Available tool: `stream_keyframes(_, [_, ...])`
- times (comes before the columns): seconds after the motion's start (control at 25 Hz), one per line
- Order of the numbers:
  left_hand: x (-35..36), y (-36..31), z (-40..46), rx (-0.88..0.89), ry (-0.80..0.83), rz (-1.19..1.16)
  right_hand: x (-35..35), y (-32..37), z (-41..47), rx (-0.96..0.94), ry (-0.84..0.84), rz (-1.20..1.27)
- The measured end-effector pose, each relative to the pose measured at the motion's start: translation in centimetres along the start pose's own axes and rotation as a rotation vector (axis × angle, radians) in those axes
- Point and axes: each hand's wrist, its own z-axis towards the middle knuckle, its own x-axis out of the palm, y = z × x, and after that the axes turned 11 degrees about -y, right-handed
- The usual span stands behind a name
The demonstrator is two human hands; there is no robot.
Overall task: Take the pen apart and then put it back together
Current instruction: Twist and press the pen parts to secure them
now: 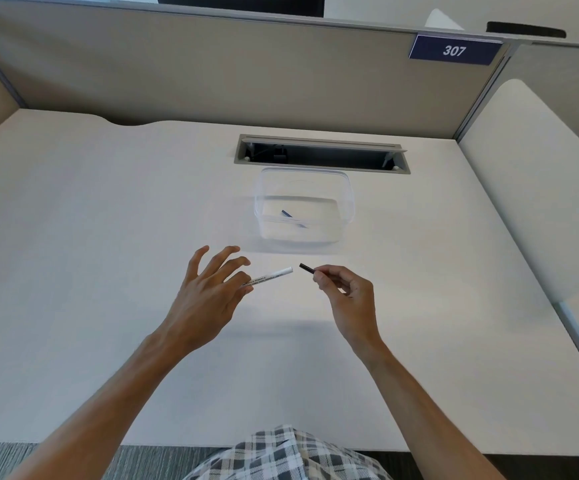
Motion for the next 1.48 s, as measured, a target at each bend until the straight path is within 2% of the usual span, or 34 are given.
stream_keyframes(0.52, [-0.6, -0.3, 0.5, 0.023, -0.031, 0.018, -0.3, 1.4, -0.5, -0.105, 0.025, -0.051])
stream_keyframes(0.88, [-0.7, -0.6, 1.4, 0.094, -0.045, 0.065, -1.8, 1.7, 0.7, -0.307, 0.154, -0.19])
stream_keyframes(1.16, [-0.8, -1.1, 1.9, 0.09, -0.059, 0.028, -1.7, 2.2, 0.8, -0.131, 0.12, -0.017])
stream_keyframes(1.48, [-1.1, -1.1, 2.0, 0.089, -0.057, 0.013, -2.2, 2.7, 0.7, -0.042, 0.116, 0.086])
